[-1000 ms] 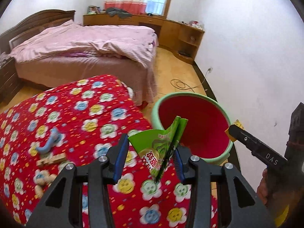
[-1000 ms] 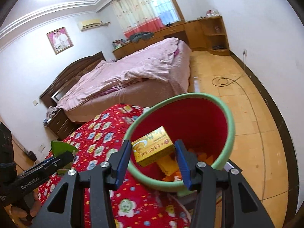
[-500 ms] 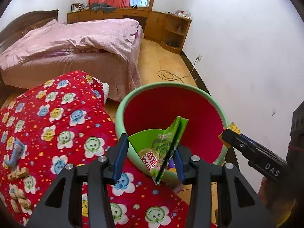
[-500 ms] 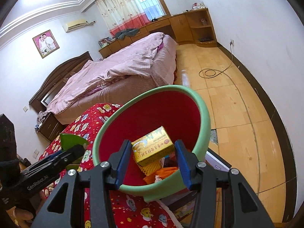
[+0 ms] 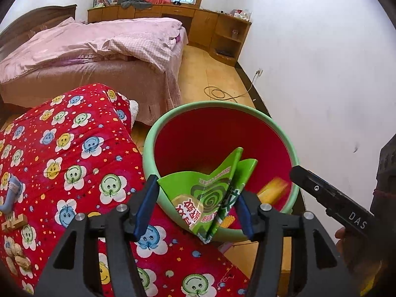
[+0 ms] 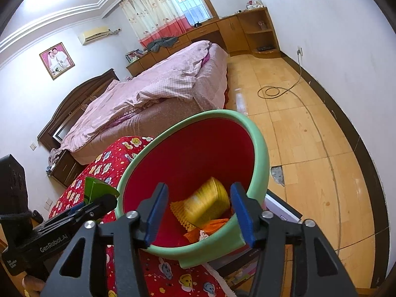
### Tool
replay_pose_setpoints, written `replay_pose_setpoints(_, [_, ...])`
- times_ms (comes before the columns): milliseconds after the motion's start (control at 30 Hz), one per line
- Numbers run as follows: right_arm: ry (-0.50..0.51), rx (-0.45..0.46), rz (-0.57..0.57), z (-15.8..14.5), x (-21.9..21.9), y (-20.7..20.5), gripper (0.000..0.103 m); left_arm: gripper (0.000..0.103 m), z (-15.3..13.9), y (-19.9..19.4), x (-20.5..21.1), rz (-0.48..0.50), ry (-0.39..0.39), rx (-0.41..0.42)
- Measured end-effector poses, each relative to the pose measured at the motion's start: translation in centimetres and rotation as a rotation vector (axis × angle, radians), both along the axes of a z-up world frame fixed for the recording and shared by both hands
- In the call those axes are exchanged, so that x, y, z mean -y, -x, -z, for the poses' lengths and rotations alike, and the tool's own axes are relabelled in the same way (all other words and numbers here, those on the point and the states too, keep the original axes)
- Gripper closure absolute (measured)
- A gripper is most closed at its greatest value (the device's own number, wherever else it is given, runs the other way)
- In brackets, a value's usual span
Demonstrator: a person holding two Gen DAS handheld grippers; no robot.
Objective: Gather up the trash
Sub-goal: 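Open both tools to drop the packet and box into the bucket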
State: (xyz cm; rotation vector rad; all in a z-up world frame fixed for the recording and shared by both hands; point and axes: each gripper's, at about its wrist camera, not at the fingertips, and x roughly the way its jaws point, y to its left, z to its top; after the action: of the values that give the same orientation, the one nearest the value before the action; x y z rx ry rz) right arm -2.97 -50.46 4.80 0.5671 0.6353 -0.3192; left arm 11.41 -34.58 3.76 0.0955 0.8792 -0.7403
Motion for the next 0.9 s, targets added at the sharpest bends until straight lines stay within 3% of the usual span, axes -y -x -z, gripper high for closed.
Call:
replay_pose_setpoints(400, [-0.007,0.028,0.022,-0.9,-0.1,1.1,0.037,0.043,-0.8,-0.5,1.0,0.021,0.031,0.022])
replay_pose_setpoints(533, [-0.004,0.034,0.025,-1.3,-0.2,1.1,0.036,0.028,-0.8,-0.7,1.2,0.017,0.024,0.03])
replay_pose_setpoints(900, [-0.007,0.039,0.034,-1.2,0.2,1.4,0.034,0.028,-1.3,-0.3,0.1,0.005,0.031,0.022])
